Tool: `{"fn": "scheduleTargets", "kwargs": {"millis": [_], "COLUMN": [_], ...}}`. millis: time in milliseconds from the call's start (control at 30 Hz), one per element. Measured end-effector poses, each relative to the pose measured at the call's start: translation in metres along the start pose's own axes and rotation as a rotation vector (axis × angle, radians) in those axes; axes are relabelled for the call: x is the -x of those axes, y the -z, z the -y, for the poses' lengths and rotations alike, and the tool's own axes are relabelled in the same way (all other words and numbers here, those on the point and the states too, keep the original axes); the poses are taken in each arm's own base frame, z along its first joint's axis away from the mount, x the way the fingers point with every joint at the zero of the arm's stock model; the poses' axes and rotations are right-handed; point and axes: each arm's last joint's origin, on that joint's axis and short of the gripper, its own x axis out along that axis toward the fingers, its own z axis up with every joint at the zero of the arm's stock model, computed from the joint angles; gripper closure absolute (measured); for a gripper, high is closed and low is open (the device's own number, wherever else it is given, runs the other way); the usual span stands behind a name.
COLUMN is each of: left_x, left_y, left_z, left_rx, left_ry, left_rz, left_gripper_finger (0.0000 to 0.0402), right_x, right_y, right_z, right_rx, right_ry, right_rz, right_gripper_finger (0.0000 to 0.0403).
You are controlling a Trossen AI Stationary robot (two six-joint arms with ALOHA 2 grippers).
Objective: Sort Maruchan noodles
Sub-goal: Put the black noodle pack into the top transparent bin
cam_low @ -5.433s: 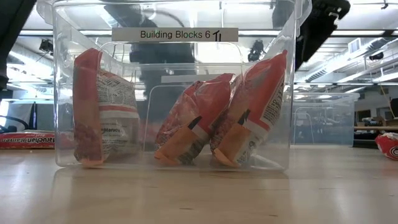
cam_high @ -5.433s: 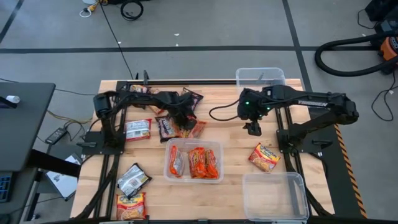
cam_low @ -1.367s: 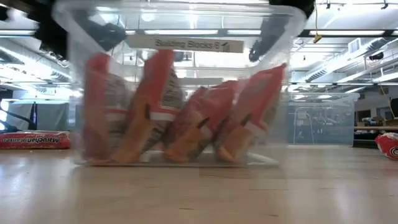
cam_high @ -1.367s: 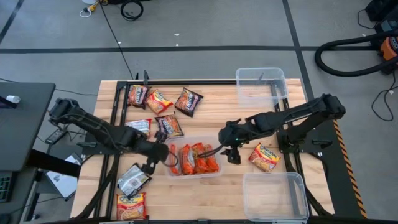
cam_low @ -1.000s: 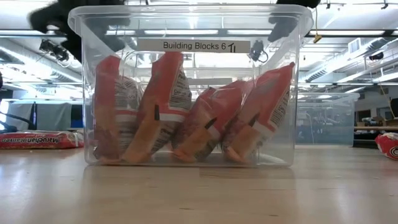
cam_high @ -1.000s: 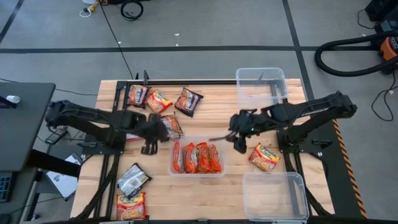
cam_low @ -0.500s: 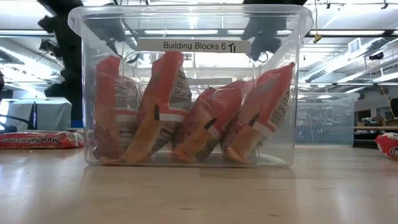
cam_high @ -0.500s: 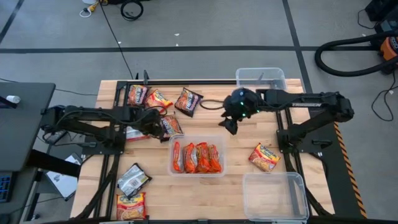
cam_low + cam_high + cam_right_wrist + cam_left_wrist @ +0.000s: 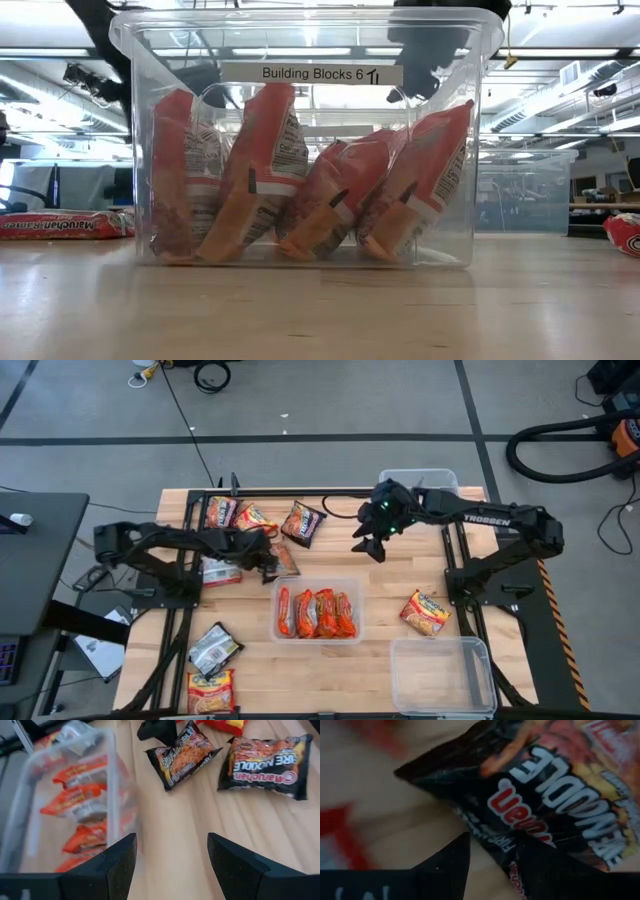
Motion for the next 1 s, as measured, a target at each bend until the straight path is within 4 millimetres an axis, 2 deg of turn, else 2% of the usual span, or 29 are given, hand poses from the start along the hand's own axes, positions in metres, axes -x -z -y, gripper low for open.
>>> {"fn": "scheduleTargets", "kwargs": {"millis": [100, 300, 400, 467, 567, 733, 867, 1000], "left_x": [-0.007, 0.019, 0.037, 0.046, 0.047, 0.031, 0.01, -0.018], "left_y": [-0.018, -0.064, -0.087, -0.096, -0.094, -0.078, -0.076, -0.078], "left_z": [0.014, 0.043, 0.049, 0.045, 0.032, 0.023, 0.023, 0.019], "left_rx": [-0.072, -0.337, -0.305, -0.165, 0.081, 0.277, 0.308, 0.287], "left_ry": [0.077, 0.096, 0.125, 0.097, 0.067, 0.085, 0.134, 0.086], "left_rz": [0.098, 0.34, 0.308, 0.223, 0.062, -0.043, 0.028, 0.022], "left_gripper_finger": [0.0233, 0.0233, 0.0233, 0.0233, 0.0233, 0.0227, 0.0224, 0.0224], "right_x": [0.002, 0.005, 0.007, 0.008, 0.01, 0.012, 0.009, 0.008], "right_y": [0.002, 0.005, 0.006, 0.009, 0.012, 0.015, 0.02, 0.023], "right_z": [0.006, 0.014, 0.018, 0.021, 0.026, 0.033, 0.038, 0.04], "right_rx": [0.036, 0.117, 0.116, 0.098, 0.073, 0.079, 0.127, 0.169], "right_ry": [0.018, 0.039, 0.045, 0.051, 0.075, 0.088, 0.09, 0.094], "right_rz": [-0.023, -0.044, -0.057, -0.077, -0.106, -0.121, -0.132, -0.139], "right_gripper_finger": [0.0155, 0.0155, 0.0155, 0.0155, 0.0155, 0.0154, 0.0155, 0.0155]}}
